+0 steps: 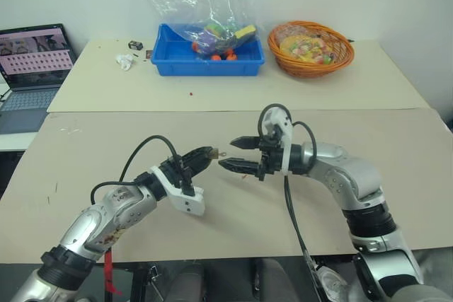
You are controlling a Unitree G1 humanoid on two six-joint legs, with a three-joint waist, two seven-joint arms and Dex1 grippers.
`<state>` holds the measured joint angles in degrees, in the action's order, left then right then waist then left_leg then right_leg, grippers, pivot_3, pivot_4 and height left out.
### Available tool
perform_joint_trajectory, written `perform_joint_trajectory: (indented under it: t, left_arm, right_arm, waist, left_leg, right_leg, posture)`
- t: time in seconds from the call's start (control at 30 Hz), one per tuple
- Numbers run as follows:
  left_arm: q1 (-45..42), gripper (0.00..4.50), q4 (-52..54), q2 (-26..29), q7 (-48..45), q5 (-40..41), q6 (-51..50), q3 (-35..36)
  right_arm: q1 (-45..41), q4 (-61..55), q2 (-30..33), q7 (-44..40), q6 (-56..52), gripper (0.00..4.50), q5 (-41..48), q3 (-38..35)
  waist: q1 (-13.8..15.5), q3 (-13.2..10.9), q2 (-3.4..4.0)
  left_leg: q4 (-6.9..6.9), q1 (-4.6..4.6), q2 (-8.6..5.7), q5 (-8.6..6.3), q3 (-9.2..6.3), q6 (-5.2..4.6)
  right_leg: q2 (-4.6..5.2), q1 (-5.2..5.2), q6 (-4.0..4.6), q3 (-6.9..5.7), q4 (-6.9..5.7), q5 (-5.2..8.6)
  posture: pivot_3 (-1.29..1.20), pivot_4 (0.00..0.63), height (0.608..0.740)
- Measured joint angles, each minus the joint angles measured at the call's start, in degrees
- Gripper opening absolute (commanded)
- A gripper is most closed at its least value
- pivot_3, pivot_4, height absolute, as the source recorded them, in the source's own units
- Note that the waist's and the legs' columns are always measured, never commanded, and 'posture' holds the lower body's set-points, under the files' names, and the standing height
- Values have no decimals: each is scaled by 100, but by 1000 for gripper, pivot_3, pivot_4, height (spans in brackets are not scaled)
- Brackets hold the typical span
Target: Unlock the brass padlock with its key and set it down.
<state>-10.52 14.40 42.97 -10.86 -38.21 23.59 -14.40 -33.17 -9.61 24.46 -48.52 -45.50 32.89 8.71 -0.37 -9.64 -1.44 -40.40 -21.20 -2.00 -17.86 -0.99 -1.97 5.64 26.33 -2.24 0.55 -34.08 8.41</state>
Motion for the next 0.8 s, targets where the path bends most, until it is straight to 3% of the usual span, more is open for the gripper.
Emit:
perform_joint_trajectory:
  t: [0.43,0.57,0.8]
  left_arm:
    - [152,803,0,-175,-120,-11,2,136]
    - [170,803,3,-203,-146,-16,2,204]
    - [209,803,48,-245,-217,-17,3,212]
  right_arm:
    - [0,82,-29,7,-4,4500,-24,88]
    - [0,85,-48,18,-5,3565,-23,111]
    - [0,85,-57,16,-15,1070,-20,113]
  waist:
    - [-31,0,1]
    - [-33,1,1]
    - [-33,1,1]
  left_leg:
    - [0,1,0,0,-1,1]
    - [0,2,0,0,-1,1]
    - [0,2,0,1,-1,1]
  right_leg:
    - [0,0,0,0,-2,0]
    - [0,0,0,0,-3,0]
    - [0,0,0,0,-3,0]
  posture:
    - [0,150,728]
    - [0,150,728]
    - [0,150,728]
